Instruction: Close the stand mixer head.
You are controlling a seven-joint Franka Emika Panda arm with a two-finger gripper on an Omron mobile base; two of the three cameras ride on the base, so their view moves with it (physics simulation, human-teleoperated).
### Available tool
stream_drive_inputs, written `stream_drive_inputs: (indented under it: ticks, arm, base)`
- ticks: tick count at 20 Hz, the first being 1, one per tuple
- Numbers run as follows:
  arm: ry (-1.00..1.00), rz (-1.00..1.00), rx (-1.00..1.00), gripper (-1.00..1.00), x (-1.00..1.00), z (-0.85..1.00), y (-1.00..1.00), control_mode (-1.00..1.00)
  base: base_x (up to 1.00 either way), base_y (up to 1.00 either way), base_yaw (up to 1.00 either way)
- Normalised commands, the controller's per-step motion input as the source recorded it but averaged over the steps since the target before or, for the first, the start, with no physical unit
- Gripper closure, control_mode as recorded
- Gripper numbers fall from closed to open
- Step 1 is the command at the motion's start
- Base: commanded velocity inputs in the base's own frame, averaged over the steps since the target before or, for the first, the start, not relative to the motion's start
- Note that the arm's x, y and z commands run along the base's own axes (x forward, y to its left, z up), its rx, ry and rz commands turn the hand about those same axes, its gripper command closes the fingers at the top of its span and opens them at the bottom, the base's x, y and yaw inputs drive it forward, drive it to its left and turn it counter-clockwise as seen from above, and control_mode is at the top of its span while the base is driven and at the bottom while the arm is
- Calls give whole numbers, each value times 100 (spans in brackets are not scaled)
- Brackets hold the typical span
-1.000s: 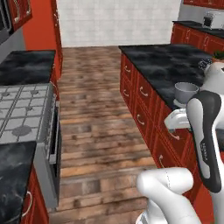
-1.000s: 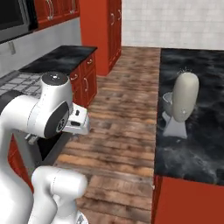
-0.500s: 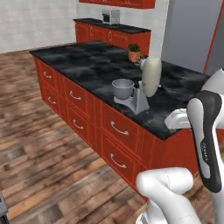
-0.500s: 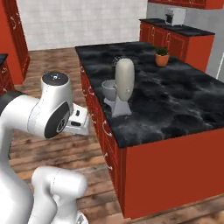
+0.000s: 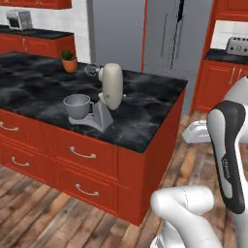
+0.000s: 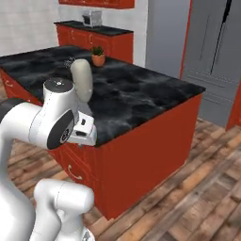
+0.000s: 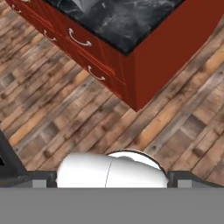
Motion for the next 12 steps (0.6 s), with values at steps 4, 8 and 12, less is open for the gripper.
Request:
stream_drive_inputs:
  ticks: [4,8,12]
  arm:
    - [0,0,0,-100,0,0,0,100]
    - [0,0,0,-100,0,0,0,100]
    - [0,0,0,-100,0,0,0,100]
  base:
    - [0,54,-68]
    - [0,59,-66]
    - [0,71,-63]
